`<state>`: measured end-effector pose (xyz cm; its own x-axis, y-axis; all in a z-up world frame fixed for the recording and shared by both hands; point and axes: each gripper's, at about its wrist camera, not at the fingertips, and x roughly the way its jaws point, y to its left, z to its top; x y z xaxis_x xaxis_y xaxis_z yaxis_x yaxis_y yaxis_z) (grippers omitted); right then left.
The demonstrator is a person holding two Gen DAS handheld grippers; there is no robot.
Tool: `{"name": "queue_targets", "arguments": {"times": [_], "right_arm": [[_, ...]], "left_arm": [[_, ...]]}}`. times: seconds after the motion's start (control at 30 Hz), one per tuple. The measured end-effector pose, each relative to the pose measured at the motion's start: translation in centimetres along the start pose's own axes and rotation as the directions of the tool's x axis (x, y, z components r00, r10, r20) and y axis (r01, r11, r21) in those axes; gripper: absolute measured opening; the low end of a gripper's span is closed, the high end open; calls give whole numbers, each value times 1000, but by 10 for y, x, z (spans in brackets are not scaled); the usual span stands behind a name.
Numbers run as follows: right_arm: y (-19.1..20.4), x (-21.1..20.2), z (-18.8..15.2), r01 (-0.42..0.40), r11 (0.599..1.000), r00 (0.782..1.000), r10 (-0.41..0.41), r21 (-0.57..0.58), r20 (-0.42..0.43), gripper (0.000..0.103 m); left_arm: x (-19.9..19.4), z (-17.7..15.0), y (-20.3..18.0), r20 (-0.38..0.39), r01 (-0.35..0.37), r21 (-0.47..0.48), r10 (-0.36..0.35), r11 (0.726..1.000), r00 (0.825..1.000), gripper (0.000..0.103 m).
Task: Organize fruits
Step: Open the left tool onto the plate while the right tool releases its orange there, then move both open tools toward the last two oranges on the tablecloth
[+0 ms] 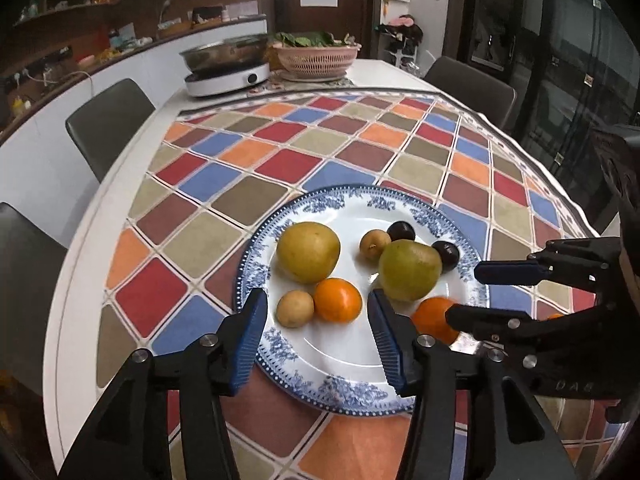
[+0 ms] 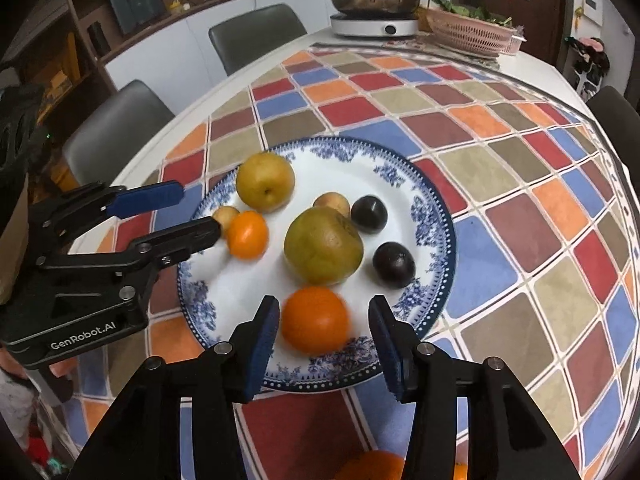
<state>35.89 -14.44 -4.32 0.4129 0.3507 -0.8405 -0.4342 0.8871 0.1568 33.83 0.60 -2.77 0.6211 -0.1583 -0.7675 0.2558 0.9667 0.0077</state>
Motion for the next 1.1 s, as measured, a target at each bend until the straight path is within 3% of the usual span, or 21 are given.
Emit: {"name": "queue_targets", "arguments": {"times": [0.27,0.67,1.1], "right_arm": [[6,-37,-2,31,999,996,-30,-19,84,47],[13,-109,-18,89,994,969,-74,-55,234,47],[3,-156,-53,144,988,946,-119,-62,303,47]], "left_arm": [[-43,-9,-14,71,-11,6,11,1000,997,57],[-109,-19,-47,186,0,11,-2,1000,983,63],[-131,-29,-91,223,37,52,-47,998,974,67]]}}
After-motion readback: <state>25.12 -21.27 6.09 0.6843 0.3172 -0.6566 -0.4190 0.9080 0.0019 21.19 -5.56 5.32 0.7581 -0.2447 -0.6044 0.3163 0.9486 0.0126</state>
